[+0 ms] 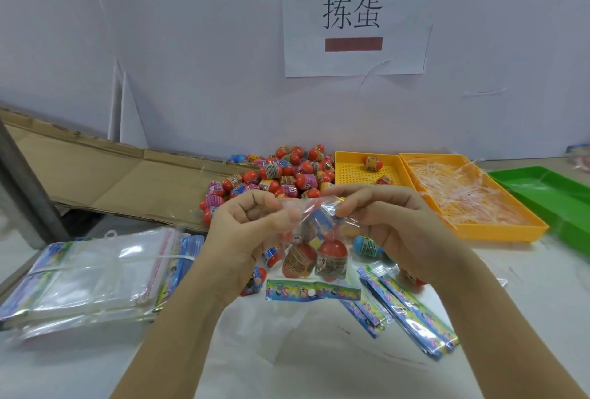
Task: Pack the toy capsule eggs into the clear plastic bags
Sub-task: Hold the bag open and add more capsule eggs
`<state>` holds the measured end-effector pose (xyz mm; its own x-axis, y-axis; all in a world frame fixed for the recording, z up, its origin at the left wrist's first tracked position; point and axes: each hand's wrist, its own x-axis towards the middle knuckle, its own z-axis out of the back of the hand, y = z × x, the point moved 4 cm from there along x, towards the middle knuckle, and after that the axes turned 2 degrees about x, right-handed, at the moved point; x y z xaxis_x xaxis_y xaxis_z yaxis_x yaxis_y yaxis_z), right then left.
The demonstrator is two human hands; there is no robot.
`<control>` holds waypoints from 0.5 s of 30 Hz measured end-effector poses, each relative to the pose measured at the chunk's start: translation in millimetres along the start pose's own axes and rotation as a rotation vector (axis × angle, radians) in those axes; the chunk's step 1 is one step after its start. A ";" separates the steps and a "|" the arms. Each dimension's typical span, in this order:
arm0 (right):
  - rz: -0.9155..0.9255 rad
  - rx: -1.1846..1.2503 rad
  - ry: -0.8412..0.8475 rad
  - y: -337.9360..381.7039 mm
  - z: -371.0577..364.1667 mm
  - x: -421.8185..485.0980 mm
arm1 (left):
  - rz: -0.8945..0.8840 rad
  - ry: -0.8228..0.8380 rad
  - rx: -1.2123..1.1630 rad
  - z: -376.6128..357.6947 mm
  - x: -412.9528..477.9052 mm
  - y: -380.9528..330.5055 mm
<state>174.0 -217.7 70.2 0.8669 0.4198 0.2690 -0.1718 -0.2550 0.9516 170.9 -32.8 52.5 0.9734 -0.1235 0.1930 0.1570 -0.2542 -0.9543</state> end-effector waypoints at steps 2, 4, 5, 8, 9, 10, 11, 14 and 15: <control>-0.003 0.028 0.019 -0.2 2.3 1.2 | -0.019 0.003 0.011 3.4 0.0 0.8; -0.001 0.043 0.022 0.5 1.4 2.1 | -0.024 -0.012 0.032 6.6 1.5 3.1; 0.011 0.047 0.006 0.4 0.5 2.8 | -0.025 -0.017 0.040 7.1 1.8 3.1; 0.072 0.007 -0.123 -1.8 -0.9 3.3 | -0.055 -0.020 0.057 3.9 1.4 1.6; 0.057 -0.013 -0.154 -4.9 -0.7 3.5 | -0.074 -0.029 0.065 3.4 1.1 1.0; 0.009 -0.037 -0.167 -9.2 -1.1 4.1 | -0.090 -0.036 0.073 3.0 0.9 0.9; -0.047 -0.063 -0.164 -13.2 -1.9 4.2 | -0.102 -0.045 0.078 2.8 0.7 0.6; -0.118 -0.073 -0.106 -14.4 -7.6 3.6 | -0.104 -0.047 0.052 3.4 0.7 0.7; -0.100 -0.049 -0.103 -13.0 -8.4 3.7 | -0.091 -0.037 0.023 3.4 0.8 0.8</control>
<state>175.5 -205.6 60.1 0.9239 0.3483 0.1582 -0.1026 -0.1727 0.9796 172.3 -29.8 51.2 0.9603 -0.0656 0.2711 0.2485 -0.2404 -0.9383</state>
